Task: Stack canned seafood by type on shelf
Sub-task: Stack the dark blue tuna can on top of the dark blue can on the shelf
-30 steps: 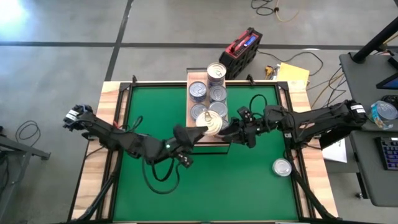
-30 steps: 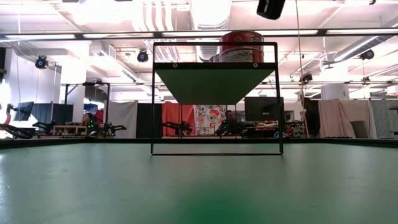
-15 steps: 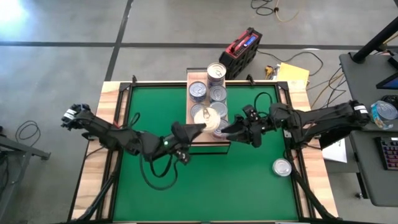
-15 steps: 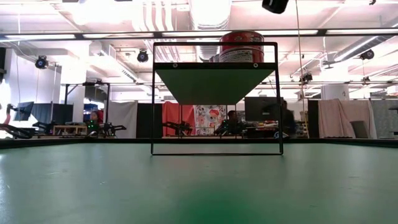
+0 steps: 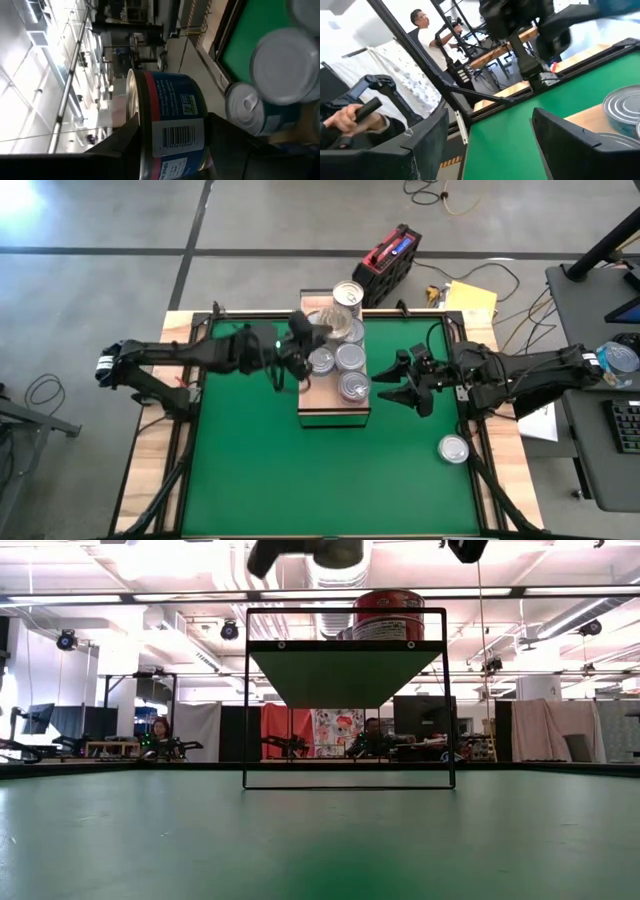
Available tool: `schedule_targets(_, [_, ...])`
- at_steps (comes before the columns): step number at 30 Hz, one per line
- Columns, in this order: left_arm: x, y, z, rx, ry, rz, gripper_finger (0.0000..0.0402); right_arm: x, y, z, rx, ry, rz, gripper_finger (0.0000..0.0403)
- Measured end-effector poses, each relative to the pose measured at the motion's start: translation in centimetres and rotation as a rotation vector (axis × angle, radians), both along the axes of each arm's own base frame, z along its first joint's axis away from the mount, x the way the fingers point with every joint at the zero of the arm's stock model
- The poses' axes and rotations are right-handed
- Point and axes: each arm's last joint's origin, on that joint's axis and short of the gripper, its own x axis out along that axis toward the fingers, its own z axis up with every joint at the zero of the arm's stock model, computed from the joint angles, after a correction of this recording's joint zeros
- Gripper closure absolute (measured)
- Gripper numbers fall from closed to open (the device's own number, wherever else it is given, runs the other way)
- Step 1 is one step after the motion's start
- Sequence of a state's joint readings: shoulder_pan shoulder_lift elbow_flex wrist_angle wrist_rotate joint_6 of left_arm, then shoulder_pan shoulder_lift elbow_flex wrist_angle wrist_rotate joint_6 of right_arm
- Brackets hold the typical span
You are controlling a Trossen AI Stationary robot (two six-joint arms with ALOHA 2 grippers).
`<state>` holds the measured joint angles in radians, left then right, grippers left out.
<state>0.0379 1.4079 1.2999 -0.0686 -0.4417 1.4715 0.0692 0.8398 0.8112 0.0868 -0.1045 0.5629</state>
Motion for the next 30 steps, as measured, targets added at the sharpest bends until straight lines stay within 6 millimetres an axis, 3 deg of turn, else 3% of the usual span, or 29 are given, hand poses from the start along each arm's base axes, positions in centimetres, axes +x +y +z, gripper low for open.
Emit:
schedule_targets(5, [-0.5, 4.6, -0.1, -0.053, -0.010, -0.004, 0.0243, 0.0, 0.0, 0.0, -0.056, -0.008, -0.014, 0.0127])
schedule_targets(10, [-0.6, 7.3, -0.7, -0.089, 0.002, -0.028, 0.0243, 0.0, -0.2, 0.0, -0.112, -0.011, -0.065, 0.0118])
schedule_targets(21, [0.5, 11.4, -2.0, -0.071, 0.009, -0.012, 0.0243, 0.0, -0.4, -0.1, -0.190, -0.014, -0.129, 0.0109])
schedule_targets(30, [2.5, 12.7, -2.4, -0.073, 0.029, -0.008, 0.0243, 0.0, -0.4, -0.1, -0.219, -0.016, -0.128, 0.0128])
